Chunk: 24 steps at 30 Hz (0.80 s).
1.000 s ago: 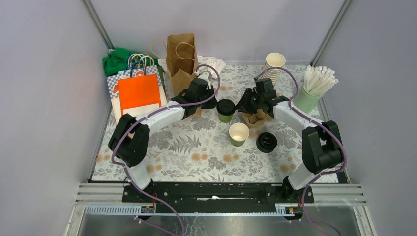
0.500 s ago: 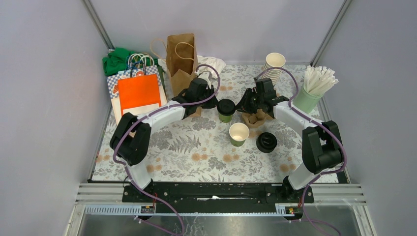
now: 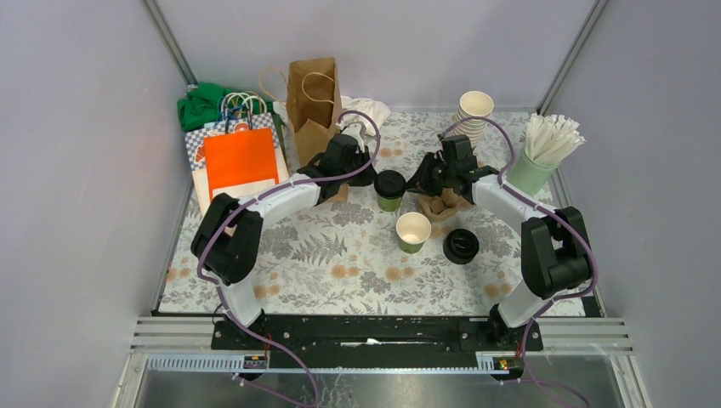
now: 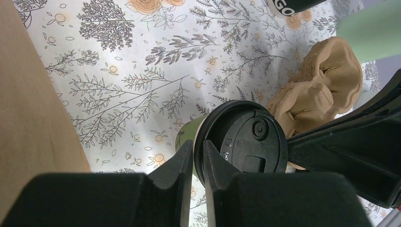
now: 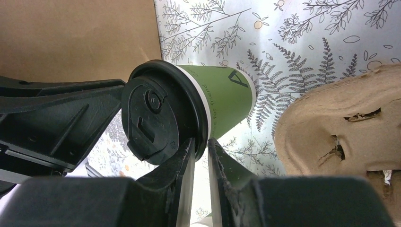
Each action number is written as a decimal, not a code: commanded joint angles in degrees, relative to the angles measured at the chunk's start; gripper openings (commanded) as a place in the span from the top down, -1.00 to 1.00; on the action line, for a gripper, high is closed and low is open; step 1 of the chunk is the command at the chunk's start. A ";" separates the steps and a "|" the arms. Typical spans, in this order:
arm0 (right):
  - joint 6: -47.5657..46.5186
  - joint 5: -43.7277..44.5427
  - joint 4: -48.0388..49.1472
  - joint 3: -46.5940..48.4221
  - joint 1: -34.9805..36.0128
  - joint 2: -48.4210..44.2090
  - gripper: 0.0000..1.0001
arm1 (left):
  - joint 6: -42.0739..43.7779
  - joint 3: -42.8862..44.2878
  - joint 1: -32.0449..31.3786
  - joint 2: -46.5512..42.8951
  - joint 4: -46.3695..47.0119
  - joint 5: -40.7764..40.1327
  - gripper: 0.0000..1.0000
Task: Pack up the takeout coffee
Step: Adjust the cup lid on the coffee cup.
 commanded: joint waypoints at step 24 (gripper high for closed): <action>-0.10 -0.21 1.74 -3.64 -0.17 1.08 0.66 | -0.05 -4.77 0.07 2.81 -2.28 2.10 0.88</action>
